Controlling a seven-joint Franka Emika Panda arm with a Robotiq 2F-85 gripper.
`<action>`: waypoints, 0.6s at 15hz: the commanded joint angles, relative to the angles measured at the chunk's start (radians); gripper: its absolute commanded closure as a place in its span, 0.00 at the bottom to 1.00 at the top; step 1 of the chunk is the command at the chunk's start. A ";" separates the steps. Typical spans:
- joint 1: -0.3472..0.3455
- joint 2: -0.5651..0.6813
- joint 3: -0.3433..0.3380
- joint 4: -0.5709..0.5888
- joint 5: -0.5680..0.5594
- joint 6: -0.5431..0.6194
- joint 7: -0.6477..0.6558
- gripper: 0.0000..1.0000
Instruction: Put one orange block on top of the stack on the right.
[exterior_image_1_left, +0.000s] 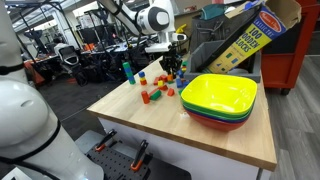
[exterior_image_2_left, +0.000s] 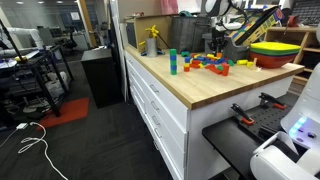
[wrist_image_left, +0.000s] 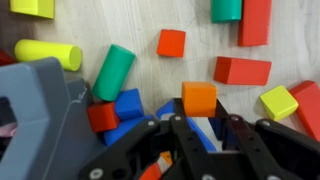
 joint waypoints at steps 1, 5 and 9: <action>0.014 -0.019 0.022 0.005 0.032 -0.036 0.022 0.93; 0.038 -0.003 0.056 0.010 0.069 -0.016 0.034 0.93; 0.063 -0.005 0.084 0.016 0.113 -0.012 0.057 0.93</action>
